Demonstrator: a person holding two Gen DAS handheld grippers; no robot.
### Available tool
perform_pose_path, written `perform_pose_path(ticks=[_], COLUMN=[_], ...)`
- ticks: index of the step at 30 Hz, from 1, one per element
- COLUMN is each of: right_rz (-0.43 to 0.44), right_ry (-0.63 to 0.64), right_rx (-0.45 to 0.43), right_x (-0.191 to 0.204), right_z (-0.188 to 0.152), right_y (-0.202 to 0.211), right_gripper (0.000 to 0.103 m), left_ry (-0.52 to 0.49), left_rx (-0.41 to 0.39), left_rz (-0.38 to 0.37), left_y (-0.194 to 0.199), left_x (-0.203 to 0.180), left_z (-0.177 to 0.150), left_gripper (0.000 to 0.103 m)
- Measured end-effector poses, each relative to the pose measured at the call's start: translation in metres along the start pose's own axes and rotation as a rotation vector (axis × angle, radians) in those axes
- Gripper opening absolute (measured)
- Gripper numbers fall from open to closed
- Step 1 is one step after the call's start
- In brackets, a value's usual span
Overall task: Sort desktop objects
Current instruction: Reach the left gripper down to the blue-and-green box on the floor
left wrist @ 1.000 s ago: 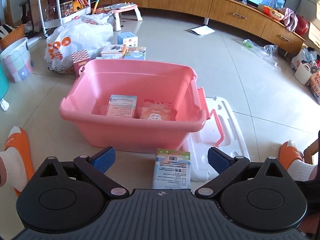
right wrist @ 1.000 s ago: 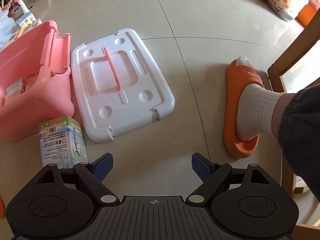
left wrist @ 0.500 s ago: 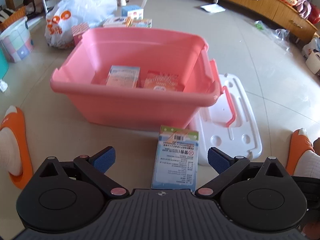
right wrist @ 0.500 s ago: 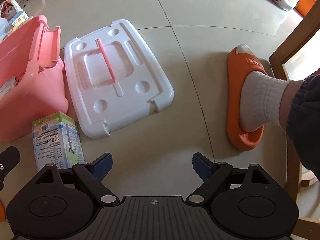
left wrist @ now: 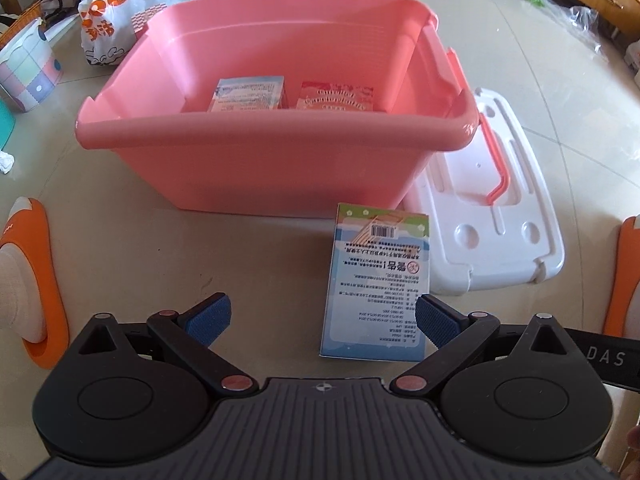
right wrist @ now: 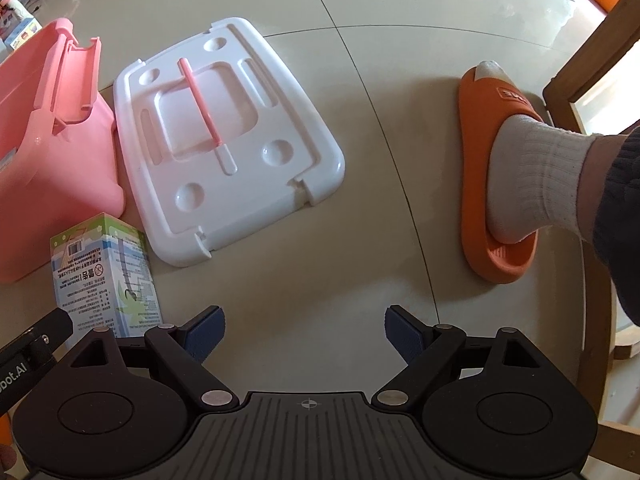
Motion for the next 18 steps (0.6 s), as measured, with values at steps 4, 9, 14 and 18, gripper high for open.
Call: perform_pose_path(ticks=[4, 9, 14, 18], right_rz=[0.005, 0.004, -0.004, -0.007], right_ry=[0.001, -0.007, -0.017, -0.015], right_rx=[0.010, 0.020, 0.035, 0.046], right_x=[0.001, -0.001, -0.004, -0.004], right_z=[0.000, -0.001, -0.002, -0.003], right_y=[-0.004, -0.010, -0.017, -0.021], right_gripper=[0.085, 0.085, 0.085, 0.085], left_ry=[-0.014, -0.026, 0.004, 0.019], left_rx=[0.027, 0.060, 0.063, 0.060], left_rz=[0.017, 0.040, 0.022, 0.014], left_y=[-0.011, -0.024, -0.029, -0.029], left_x=[-0.003, -0.006, -0.005, -0.006], left_z=[-0.004, -0.009, -0.012, -0.012], left_gripper=[0.101, 0.101, 0.101, 0.101])
Point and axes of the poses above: each gripper's, at about its wrist camera, not at the fingertips, and y roughly against the way its jaws point, x to its left, z to its top, the point moved 4 cm from there along -y, roughly the way its jaws point, and after that the axes turned 11 degrees about z, right-handed, at the moved point
